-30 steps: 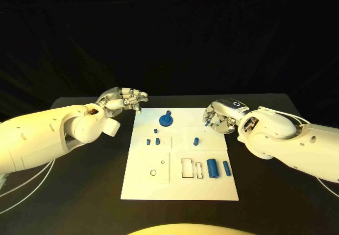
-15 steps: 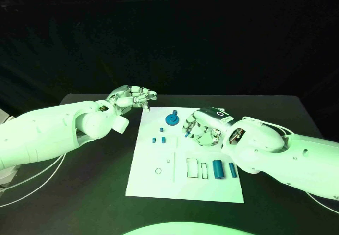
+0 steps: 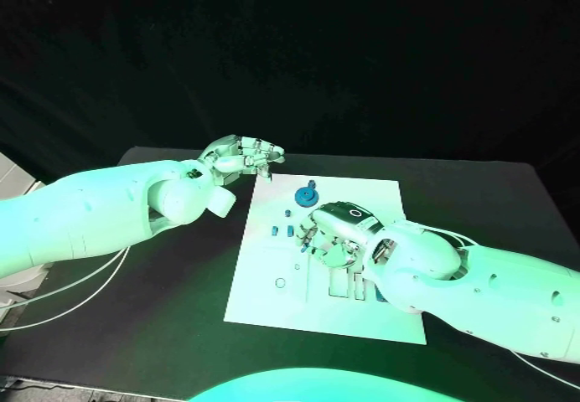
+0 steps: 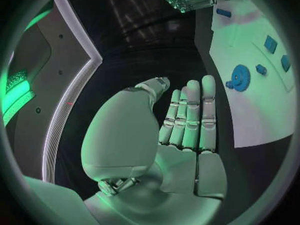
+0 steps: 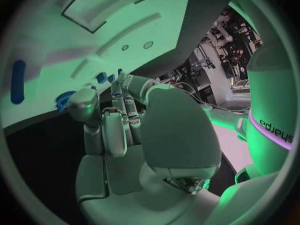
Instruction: Assemble the parts on the task board
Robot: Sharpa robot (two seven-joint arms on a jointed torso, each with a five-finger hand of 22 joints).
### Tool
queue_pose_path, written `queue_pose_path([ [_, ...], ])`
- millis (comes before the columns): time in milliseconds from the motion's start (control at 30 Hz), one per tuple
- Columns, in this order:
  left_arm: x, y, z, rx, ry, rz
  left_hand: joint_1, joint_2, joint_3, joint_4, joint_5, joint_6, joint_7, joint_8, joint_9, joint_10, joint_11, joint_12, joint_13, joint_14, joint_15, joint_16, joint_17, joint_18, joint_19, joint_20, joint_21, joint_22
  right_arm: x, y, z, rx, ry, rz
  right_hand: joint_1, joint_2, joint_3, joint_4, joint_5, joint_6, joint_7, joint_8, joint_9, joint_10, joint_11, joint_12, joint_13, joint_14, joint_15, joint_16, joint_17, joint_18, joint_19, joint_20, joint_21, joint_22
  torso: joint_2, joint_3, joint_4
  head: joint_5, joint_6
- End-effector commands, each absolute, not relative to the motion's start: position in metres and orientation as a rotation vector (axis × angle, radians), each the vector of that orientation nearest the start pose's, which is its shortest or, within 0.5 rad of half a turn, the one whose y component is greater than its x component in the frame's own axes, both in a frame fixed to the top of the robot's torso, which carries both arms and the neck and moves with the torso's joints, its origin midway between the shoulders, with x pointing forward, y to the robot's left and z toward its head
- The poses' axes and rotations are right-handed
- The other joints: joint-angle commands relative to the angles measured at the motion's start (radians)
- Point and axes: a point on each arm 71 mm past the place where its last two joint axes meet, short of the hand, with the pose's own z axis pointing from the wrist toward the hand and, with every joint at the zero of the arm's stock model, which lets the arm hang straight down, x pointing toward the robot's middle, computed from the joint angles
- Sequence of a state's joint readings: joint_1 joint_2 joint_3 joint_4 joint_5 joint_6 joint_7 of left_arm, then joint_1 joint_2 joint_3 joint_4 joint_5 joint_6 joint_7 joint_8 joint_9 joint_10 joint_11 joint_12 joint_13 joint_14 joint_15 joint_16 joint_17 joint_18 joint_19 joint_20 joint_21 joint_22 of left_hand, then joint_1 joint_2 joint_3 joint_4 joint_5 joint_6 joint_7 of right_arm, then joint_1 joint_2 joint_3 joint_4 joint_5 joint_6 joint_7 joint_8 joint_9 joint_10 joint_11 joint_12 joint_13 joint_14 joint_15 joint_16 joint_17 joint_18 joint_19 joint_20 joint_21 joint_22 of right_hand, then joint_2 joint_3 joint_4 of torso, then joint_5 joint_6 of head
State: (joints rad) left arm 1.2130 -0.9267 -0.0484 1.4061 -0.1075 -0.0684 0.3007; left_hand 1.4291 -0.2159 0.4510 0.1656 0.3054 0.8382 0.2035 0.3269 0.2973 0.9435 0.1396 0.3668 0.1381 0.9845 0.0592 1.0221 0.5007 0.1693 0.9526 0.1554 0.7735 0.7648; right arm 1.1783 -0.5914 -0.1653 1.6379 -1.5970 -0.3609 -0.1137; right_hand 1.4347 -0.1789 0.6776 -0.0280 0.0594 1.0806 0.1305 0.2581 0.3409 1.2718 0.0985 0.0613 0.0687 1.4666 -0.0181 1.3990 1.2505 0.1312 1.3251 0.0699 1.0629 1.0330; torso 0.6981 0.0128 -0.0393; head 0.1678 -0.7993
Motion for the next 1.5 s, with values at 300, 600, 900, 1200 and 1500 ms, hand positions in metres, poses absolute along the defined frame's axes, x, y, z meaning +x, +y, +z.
queue_pose_path([
  [300, 0.502, 0.271, -0.184, -1.032, 1.574, -1.522, 0.007, -0.003, -0.004, 0.003, -0.001, -0.008, -0.001, -0.007, -0.002, -0.007, 0.002, -0.005, -0.001, 0.003, 0.008, 0.004, 0.002, 0.012, 0.003, 0.003, 0.003, 0.002, 0.405, -0.038, -0.224, -0.573, 1.645, 0.908, -0.001, 0.008, 0.005, -0.002, 0.008, 0.003, 0.004, 0.004, 0.001, 0.043, -0.038, 0.004, 0.02, 0.048, -0.004, 0.0, -0.002, -0.011, -0.01, 0.0, 0.001, 0.0, -0.001, 0.0005, -0.0004, 0.018, -0.021],
  [600, 0.501, 0.271, -0.184, -1.031, 1.578, -1.525, 0.007, -0.003, -0.004, 0.003, -0.001, -0.008, -0.001, -0.007, -0.002, -0.007, 0.002, -0.005, -0.001, 0.003, 0.008, 0.004, 0.002, 0.012, 0.003, 0.003, 0.003, 0.002, 0.402, -0.034, -0.231, -0.572, 1.663, 0.906, -0.003, 0.008, 0.005, -0.002, 0.012, 0.004, 0.004, 0.004, 0.002, 0.043, -0.037, 0.004, 0.02, 0.047, -0.004, 0.0, -0.003, -0.011, -0.01, 0.001, 0.002, 0.001, 0.0, 0.0008, 0.0003, 0.024, -0.03],
  [900, 0.501, 0.271, -0.184, -1.031, 1.58, -1.525, 0.007, -0.003, -0.004, 0.003, -0.001, -0.008, -0.001, -0.007, -0.002, -0.007, 0.002, -0.005, -0.001, 0.003, 0.008, 0.004, 0.002, 0.012, 0.003, 0.003, 0.003, 0.002, 0.401, -0.032, -0.237, -0.568, 1.675, 0.902, -0.005, 0.008, 0.005, -0.003, 0.015, 0.003, 0.005, 0.003, 0.002, 0.043, -0.037, 0.004, 0.02, 0.047, -0.004, 0.001, -0.003, -0.011, -0.011, 0.002, 0.001, 0.0, 0.0, -0.0007, -0.0007, 0.02, -0.032],
  [1200, 0.501, 0.27, -0.184, -1.031, 1.581, -1.527, 0.007, -0.003, -0.004, 0.003, -0.001, -0.008, -0.001, -0.007, -0.002, -0.007, 0.002, -0.005, -0.001, 0.003, 0.008, 0.004, 0.002, 0.012, 0.003, 0.003, 0.003, 0.002, 0.397, -0.029, -0.241, -0.582, 1.672, 0.904, -0.005, 0.008, 0.005, -0.003, 0.016, 0.003, 0.005, 0.003, 0.002, 0.043, -0.037, 0.004, 0.02, 0.047, -0.004, 0.0, -0.004, -0.011, -0.011, 0.002, 0.001, 0.001, -0.001, -0.0007, -0.0002, 0.025, -0.037],
  [1500, 0.501, 0.271, -0.184, -1.032, 1.582, -1.524, 0.007, -0.003, -0.004, 0.003, -0.001, -0.008, -0.001, -0.007, -0.002, -0.007, 0.002, -0.005, -0.001, 0.003, 0.008, 0.004, 0.002, 0.012, 0.003, 0.003, 0.003, 0.002, 0.397, -0.029, -0.243, -0.586, 1.681, 0.896, -0.006, 0.008, 0.006, -0.004, 0.017, 0.003, 0.005, 0.003, 0.002, 0.043, -0.037, 0.004, 0.02, 0.047, -0.004, 0.0, -0.003, -0.01, -0.012, 0.002, 0.001, 0.001, -0.001, -0.0003, -0.0003, 0.027, -0.04],
])
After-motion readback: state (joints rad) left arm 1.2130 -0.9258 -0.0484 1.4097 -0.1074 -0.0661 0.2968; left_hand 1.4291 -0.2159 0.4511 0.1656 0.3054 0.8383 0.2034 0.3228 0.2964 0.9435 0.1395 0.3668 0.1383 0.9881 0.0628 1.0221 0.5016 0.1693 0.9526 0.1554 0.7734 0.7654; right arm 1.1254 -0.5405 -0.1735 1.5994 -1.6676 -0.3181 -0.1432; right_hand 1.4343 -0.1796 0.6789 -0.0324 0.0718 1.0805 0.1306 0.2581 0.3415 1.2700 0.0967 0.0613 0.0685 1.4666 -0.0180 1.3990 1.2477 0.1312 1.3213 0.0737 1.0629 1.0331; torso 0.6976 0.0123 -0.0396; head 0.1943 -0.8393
